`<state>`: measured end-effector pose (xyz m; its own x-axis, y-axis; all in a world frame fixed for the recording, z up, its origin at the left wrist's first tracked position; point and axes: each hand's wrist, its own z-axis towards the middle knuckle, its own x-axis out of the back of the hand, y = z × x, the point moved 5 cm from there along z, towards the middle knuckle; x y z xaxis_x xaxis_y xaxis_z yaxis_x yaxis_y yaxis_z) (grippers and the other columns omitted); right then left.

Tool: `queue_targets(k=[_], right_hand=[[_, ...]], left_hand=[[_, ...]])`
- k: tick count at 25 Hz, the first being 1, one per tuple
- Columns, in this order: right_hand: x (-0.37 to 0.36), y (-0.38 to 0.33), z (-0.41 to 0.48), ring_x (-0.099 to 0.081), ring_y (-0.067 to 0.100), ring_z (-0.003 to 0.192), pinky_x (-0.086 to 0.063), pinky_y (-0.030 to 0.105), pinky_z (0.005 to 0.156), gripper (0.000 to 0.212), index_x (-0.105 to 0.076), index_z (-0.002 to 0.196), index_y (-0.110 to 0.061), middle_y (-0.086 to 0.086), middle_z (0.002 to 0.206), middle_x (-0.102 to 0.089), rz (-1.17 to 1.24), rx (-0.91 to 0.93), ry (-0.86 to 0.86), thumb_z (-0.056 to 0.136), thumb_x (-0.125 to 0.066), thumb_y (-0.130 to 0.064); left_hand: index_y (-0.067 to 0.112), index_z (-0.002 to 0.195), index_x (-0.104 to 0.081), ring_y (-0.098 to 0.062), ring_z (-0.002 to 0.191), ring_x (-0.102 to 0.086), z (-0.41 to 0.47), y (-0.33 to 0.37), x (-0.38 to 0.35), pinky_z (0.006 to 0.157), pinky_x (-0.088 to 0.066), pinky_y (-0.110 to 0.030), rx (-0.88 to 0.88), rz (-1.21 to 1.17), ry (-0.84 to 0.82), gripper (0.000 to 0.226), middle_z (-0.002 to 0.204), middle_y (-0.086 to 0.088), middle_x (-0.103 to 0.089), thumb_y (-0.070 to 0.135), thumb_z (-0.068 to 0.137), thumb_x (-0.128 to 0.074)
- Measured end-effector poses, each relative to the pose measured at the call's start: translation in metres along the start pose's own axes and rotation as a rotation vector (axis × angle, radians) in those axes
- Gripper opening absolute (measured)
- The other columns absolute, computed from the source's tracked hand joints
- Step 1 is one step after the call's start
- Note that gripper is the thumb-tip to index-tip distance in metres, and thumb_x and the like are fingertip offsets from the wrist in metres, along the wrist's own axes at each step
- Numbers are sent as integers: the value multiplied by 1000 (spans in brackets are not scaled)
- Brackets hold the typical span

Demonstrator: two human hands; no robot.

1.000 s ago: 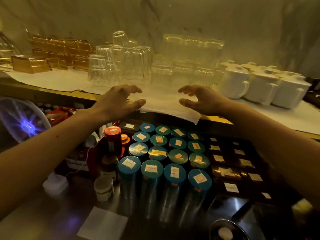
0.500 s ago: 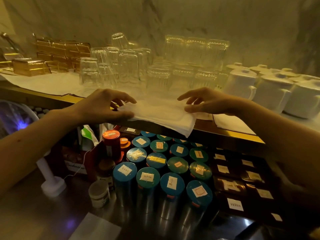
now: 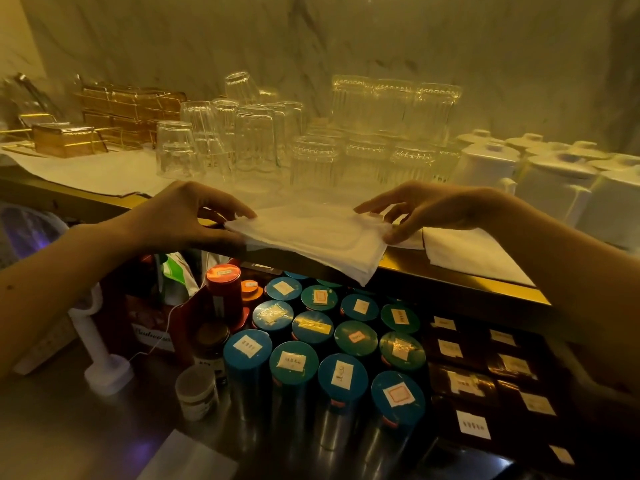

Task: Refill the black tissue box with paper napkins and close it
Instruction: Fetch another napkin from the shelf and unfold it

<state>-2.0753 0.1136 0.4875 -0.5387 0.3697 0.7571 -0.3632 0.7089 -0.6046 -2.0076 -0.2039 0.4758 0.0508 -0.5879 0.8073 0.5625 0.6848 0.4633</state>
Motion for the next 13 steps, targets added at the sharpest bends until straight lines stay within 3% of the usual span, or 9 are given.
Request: queue_targets(k=[5,8,13], right_hand=[[2,-4,5,-55,18,110,-47,34,97,40,-67,116,-36,-6,133,-56,-36,50,130,83,-73,-14],[-1,-9,5,-56,20,106,-49,36,97,38,-67,112,-38,-3,129,-58,-42,82,171,82,-73,-14],[-4,-11,8,-54,20,109,-50,34,93,52,-55,127,-42,0,130,-52,-75,56,146,85,-69,-16]], left_hand=[[28,101,-69,2,104,-60,-1,0,0,82,-47,-5,-72,23,64,24,102,13,-67,18,79,-70],[29,100,-69,-3,105,-61,-2,-1,-1,87,-49,-11,-88,34,88,25,102,12,-68,11,82,-69],[35,99,-65,11,95,-61,-1,2,0,84,-48,-9,-99,81,141,27,95,22,-63,14,83,-69]])
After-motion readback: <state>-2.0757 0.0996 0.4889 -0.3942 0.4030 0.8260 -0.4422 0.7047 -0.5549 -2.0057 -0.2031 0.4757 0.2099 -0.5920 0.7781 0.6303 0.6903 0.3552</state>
